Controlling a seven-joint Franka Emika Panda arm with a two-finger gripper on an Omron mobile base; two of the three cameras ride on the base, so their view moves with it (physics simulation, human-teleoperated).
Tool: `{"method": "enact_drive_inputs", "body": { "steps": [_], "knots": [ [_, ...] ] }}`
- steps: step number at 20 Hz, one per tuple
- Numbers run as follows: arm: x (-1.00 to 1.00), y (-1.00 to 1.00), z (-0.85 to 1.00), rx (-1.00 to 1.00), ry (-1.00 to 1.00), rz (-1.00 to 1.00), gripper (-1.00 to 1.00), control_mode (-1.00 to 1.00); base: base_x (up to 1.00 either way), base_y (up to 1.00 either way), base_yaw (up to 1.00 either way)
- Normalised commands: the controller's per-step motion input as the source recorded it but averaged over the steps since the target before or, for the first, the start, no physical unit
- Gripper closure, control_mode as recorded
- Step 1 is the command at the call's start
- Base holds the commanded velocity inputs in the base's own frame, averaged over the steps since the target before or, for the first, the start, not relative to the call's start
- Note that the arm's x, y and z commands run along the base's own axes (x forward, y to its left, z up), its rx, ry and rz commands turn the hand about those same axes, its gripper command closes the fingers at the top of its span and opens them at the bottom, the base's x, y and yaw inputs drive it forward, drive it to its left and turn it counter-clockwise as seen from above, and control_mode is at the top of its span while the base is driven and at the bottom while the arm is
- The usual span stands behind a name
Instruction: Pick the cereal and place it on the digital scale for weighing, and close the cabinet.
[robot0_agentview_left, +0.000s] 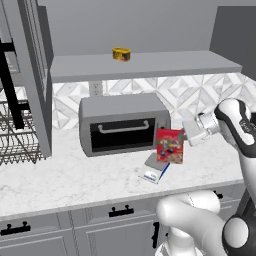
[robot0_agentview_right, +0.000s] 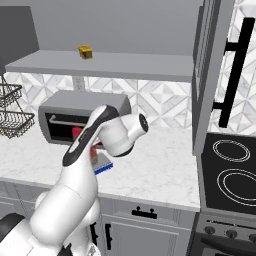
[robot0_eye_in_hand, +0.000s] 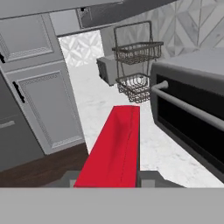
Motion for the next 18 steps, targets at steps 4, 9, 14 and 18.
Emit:
{"method": "enact_drive_inputs", "body": {
  "steps": [4, 9, 14, 18],
  "knots": [
    [0.23, 0.00, -0.31, 0.00, 0.00, 0.03, 1.00, -1.00, 0.00, 0.00, 0.00],
    [0.23, 0.00, -0.28, 0.00, -0.01, 0.01, 1.00, -1.00, 0.00, 0.00, 0.00],
    [0.18, 0.00, -0.22, 0.00, -0.08, 0.00, 1.00, -1.00, 0.00, 0.00, 0.00],
    [0.19, 0.00, -0.13, 0.00, -0.12, 0.00, 1.00, -1.00, 0.00, 0.00, 0.00]
  ]
}}
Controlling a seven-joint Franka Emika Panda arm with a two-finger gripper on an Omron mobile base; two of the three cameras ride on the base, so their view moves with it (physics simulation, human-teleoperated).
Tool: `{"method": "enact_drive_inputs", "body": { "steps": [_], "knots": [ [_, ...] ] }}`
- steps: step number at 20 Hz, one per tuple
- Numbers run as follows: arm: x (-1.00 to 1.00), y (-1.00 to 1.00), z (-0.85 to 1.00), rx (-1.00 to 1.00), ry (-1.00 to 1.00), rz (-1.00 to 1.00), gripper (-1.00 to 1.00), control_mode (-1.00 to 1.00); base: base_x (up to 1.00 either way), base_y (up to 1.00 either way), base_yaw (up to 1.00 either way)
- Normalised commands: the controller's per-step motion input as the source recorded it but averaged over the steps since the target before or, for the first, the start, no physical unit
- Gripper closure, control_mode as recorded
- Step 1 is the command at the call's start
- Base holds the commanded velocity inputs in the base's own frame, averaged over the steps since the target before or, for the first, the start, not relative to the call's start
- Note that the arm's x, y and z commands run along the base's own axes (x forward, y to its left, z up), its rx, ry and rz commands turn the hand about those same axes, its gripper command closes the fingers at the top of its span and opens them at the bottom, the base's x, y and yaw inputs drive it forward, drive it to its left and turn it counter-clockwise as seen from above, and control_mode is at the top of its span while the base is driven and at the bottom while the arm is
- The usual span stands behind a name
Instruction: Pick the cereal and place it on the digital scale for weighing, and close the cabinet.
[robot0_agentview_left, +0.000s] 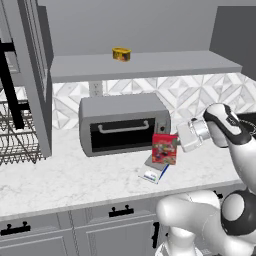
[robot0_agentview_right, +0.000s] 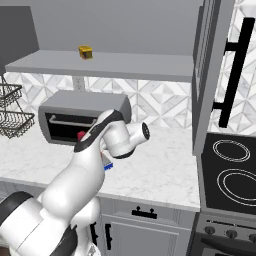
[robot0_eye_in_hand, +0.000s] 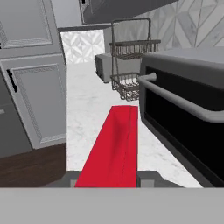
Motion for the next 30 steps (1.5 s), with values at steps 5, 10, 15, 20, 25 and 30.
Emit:
{"method": "enact_drive_inputs", "body": {
  "steps": [5, 10, 15, 20, 25, 30],
  "knots": [
    [0.21, 0.03, -0.02, 0.00, 0.01, 0.00, 1.00, -1.00, 0.00, 0.00, 0.00],
    [0.20, 0.01, -0.10, 0.00, 0.00, 0.00, 1.00, -1.00, 0.00, 0.00, 0.00],
    [0.09, 0.00, -0.22, 0.00, 0.00, 0.00, 1.00, -1.00, 0.00, 0.00, 0.00],
    [0.08, 0.00, -0.25, 0.00, 0.00, 0.00, 1.00, -1.00, 0.00, 0.00, 0.00],
    [0.24, 0.00, -0.10, 0.00, -0.01, 0.00, 1.00, -1.00, 0.00, 0.00, 0.00],
    [0.27, 0.00, -0.01, 0.00, 0.00, 0.00, 1.00, -1.00, 0.00, 0.00, 0.00]
  ]
}}
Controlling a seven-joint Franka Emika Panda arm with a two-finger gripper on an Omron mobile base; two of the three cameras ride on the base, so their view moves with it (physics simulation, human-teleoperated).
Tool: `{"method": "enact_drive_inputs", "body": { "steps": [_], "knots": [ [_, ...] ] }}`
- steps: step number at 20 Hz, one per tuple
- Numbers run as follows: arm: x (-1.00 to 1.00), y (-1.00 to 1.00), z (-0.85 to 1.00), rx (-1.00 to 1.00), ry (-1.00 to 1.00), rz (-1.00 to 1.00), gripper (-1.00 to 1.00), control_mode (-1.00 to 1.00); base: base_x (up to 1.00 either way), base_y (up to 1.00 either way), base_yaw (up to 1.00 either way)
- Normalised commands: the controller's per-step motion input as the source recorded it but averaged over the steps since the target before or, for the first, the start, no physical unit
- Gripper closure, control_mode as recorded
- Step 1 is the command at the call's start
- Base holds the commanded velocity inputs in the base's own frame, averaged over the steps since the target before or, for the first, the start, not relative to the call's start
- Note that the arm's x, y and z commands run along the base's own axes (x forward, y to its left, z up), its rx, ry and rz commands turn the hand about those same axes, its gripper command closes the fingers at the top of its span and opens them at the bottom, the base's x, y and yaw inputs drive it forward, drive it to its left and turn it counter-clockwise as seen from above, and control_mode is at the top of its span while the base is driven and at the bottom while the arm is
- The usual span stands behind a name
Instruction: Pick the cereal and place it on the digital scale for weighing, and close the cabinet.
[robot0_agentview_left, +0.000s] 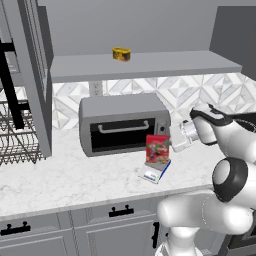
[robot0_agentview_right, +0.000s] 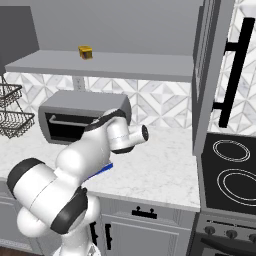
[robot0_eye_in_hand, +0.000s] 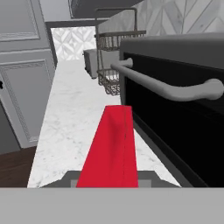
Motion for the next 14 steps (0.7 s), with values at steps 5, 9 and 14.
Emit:
{"method": "enact_drive_inputs", "body": {
  "steps": [5, 9, 14],
  "knots": [
    [0.04, 0.00, -0.07, 0.00, -0.01, 0.00, 1.00, -1.00, 0.00, 0.00, 0.00],
    [-0.05, 0.00, -0.18, 0.00, -0.01, 0.00, 1.00, -1.00, 0.00, 0.00, 0.00],
    [-0.02, 0.00, -0.01, 0.00, 0.00, 0.00, -1.00, -1.00, 0.00, 0.00, 0.00]
  ]
}}
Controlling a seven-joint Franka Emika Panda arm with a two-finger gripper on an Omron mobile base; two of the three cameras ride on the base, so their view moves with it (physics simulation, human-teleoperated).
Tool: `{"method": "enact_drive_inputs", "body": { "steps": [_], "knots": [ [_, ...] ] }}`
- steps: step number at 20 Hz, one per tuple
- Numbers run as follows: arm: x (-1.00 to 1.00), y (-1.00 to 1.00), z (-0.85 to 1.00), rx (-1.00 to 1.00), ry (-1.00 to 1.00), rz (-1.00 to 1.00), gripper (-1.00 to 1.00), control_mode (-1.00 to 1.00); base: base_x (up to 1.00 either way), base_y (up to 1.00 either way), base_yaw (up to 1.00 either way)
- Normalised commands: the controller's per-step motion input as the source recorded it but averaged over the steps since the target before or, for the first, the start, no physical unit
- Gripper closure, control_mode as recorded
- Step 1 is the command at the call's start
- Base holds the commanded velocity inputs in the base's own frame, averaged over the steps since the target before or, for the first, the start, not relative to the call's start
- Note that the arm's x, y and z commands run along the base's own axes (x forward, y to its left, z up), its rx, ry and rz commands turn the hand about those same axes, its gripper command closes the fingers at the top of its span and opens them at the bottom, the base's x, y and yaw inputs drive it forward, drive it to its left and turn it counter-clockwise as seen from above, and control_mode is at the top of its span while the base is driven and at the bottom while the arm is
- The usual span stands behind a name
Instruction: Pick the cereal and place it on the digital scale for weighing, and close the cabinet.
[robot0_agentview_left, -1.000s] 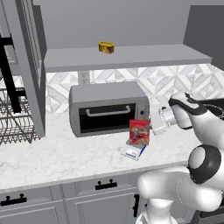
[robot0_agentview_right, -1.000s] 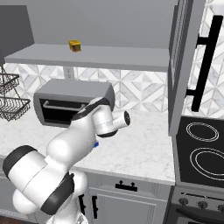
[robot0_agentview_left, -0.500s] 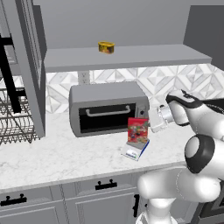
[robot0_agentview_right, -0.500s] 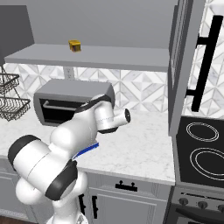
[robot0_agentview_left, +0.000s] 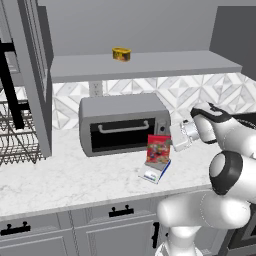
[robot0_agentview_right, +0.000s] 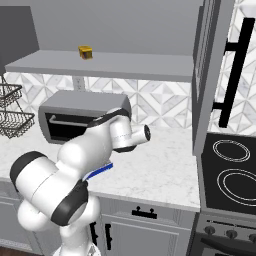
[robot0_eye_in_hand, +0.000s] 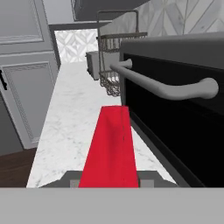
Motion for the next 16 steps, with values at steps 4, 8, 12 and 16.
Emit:
{"method": "enact_drive_inputs", "body": {
  "steps": [4, 8, 12, 16],
  "knots": [
    [-0.01, 0.00, 0.03, 0.00, 0.00, 0.00, -1.00, -1.00, 0.00, 0.00, 0.00],
    [-0.01, 0.00, 0.07, 0.00, 0.00, 0.00, -1.00, -1.00, 0.00, 0.00, 0.00],
    [-0.09, -0.06, 0.16, 0.00, -0.02, 0.00, -1.00, -1.00, 0.00, 0.00, 0.00],
    [-0.25, -0.14, 0.18, 0.00, -0.10, 0.00, -1.00, -1.00, 0.00, 0.00, 0.00]
  ]
}}
